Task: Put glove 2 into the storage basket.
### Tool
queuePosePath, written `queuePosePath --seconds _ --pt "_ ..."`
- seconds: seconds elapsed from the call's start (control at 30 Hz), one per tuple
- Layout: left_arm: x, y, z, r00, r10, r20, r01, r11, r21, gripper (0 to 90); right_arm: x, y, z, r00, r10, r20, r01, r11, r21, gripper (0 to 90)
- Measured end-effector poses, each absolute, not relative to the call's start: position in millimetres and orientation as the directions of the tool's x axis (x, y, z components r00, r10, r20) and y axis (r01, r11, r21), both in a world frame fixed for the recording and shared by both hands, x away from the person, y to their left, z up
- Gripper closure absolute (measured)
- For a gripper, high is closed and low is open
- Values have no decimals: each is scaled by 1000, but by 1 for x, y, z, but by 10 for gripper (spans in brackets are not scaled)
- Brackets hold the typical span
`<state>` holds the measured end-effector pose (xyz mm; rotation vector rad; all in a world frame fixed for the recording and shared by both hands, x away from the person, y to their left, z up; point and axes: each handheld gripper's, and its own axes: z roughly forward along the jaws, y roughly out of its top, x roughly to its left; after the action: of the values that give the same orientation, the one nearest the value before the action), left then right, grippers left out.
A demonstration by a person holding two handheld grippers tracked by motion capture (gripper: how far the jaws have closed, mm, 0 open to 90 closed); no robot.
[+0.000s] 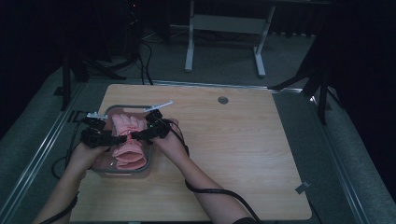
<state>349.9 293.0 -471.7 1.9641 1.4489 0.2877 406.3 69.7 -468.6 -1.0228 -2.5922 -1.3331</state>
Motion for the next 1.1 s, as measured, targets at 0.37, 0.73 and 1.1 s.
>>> queuePosePath --seconds 0.37,0.73,1.1 --pt "342 288 -454 396 894 -209 668 -125 734 24 408 48 -457 -790 510 341 565 387 729 177" --pt "326 259 -434 478 858 -188 596 -160 787 24 404 19 -446 -804 493 332 547 397 737 174" --pt "316 214 -425 585 790 -183 537 -208 817 24 397 -13 -450 -806 492 329 543 393 742 174"
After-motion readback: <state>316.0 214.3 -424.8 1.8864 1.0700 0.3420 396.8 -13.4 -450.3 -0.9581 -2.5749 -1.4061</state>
